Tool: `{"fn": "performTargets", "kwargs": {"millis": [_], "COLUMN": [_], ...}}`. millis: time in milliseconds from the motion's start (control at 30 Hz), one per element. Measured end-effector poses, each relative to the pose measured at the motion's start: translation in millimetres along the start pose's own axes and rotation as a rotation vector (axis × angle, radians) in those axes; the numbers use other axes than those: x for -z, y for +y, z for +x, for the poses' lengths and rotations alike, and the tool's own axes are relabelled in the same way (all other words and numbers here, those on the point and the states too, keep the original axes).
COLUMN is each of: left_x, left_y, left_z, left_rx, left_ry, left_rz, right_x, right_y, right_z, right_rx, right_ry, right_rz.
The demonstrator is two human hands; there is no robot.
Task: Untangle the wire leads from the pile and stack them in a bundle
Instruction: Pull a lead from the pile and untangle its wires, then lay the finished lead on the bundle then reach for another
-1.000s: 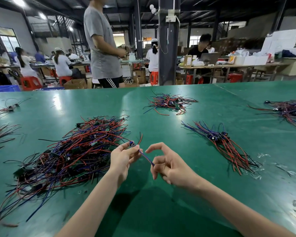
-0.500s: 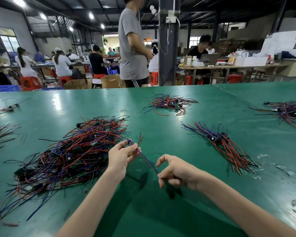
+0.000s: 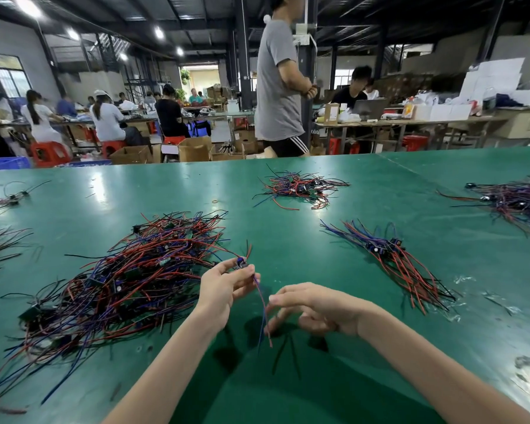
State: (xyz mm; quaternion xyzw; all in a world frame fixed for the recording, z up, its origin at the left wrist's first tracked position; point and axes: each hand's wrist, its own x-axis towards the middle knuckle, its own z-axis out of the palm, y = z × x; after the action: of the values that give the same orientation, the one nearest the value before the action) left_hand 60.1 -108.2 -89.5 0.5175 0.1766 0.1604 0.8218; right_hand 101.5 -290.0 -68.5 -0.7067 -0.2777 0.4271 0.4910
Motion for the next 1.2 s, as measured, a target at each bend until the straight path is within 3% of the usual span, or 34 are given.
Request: {"fn": "performTargets", "kwargs": {"millis": [167,467,600,800,900,1033,1200], "left_x": [-9.6,-13.0,-14.6,-14.7,-15.0,-16.9,-14.6], "left_y": [-11.5,-13.9,-14.0,-11.1,-11.4,-12.0,-13.4], "left_z": [-4.7,-7.8,-10.0,-11.3,-12.7,-13.5,-10.7], "left_rx": [0.013,0.039,0.089,0.097,0.104,0.094,0.091], "left_ry": [-0.055,-0.218,-0.331,-0.311,-0.311,-0.323,-0.301], "left_rz": [0.070,0.105,0.149,0.156,0.169,0.190,0.128], "right_x": [-0.5,-1.0,25.1,107.1,144.2,157.4,147.3], "right_y": [4.5,10.1,1.6,0.1,19.4,39.1,37.3], "right_z": [7.8,16.3,15.1,-7.6,-27.2,-40.0,-31.3], "right_rx": [0.118,0.151,0.214,0.271,0.045,-0.321,-0.391], "right_ry": [0.209,0.381,0.598,1.024,1.276,1.283,1.321], "right_rz": [0.118,0.187,0.203,0.126,-0.244,-0.442,-0.598]}}
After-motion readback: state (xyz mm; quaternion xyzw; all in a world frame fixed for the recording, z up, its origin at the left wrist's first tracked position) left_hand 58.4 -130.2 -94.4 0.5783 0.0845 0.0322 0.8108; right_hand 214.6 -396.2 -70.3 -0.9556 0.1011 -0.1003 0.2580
